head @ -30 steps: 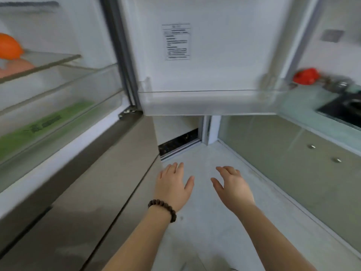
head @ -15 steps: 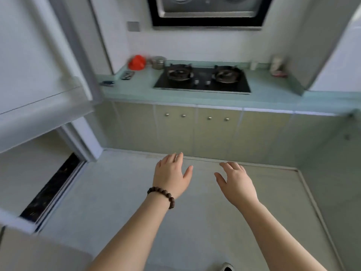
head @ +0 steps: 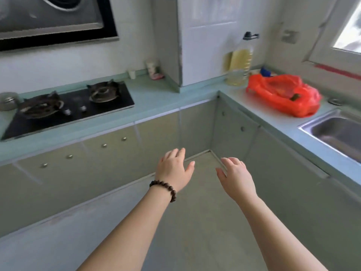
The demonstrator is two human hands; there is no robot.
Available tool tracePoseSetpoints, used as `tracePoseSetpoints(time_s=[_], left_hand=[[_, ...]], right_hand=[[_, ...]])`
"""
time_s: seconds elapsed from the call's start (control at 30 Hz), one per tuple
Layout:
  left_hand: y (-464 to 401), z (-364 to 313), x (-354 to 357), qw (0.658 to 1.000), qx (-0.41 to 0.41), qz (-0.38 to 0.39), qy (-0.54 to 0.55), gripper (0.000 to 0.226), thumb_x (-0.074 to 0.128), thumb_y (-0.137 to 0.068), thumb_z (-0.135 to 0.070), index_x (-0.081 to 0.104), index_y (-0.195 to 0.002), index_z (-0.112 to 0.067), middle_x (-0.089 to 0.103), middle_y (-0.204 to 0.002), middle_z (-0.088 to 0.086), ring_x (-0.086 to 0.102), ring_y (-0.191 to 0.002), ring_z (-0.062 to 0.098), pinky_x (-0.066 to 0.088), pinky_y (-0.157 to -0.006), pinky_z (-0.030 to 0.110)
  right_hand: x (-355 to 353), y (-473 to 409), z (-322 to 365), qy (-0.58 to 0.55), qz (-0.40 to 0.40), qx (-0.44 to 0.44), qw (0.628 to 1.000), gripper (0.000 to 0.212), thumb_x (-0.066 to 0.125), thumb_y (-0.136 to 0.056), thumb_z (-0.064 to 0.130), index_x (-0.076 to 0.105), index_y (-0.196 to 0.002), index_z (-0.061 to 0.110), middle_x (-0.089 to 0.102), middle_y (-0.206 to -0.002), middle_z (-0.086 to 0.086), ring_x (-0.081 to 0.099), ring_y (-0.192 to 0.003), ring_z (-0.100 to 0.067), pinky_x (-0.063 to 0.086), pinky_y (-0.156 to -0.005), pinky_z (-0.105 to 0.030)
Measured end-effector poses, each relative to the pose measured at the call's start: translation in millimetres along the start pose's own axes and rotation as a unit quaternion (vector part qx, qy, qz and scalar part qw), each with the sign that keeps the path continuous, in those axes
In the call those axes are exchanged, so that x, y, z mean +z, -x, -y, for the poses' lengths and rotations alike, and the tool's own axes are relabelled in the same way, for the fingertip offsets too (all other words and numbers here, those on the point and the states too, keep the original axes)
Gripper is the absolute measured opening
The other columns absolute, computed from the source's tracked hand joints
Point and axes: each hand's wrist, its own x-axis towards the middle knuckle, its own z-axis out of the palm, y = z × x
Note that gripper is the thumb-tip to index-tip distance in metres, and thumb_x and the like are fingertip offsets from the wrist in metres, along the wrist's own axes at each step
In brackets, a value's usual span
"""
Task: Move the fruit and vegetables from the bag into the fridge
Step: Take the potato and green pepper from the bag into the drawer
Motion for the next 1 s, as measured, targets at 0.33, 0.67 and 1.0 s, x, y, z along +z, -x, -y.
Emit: tracePoseSetpoints(time_s=[0.33, 0.67, 1.0], left_hand=[[-120.8, -108.1, 53.3, 0.992, 0.112, 0.049, -0.012, 0.059, 0.039, -0.093, -0.049, 0.036, -0.143, -0.017, 0.044, -0.143, 0.003, 0.034, -0.135, 0.019, 0.026, -0.11, 0.033], [-239.3, -158.2, 111.7, 0.978, 0.183, 0.103, 0.0, 0.06, 0.036, -0.094, -0.051, 0.032, -0.145, -0.02, 0.038, -0.148, 0.0, 0.029, -0.139, 0.016, 0.022, -0.114, 0.032], [-443.7, -178.0, 148.4, 0.96, 0.248, 0.13, 0.01, 0.06, 0.036, -0.094, -0.05, 0.032, -0.145, -0.019, 0.038, -0.148, 0.002, 0.029, -0.138, 0.017, 0.022, -0.113, 0.033]], right_hand=[[-49.1, -74.1, -112.9, 0.007, -0.063, 0.128, 0.99, 0.037, 0.047, -0.093, 0.037, 0.051, -0.125, 0.018, 0.051, -0.129, 0.001, 0.043, -0.118, -0.021, 0.041, -0.087, -0.031], [-55.1, -157.6, -177.2, 0.007, -0.081, 0.213, 0.974, 0.037, 0.045, -0.094, 0.036, 0.05, -0.126, 0.017, 0.05, -0.129, 0.0, 0.042, -0.119, -0.021, 0.04, -0.09, -0.03], [-43.2, -342.2, -217.5, 0.014, -0.088, 0.272, 0.958, 0.041, 0.047, -0.094, 0.033, 0.05, -0.13, 0.014, 0.051, -0.13, -0.004, 0.042, -0.123, -0.022, 0.039, -0.098, -0.034]])
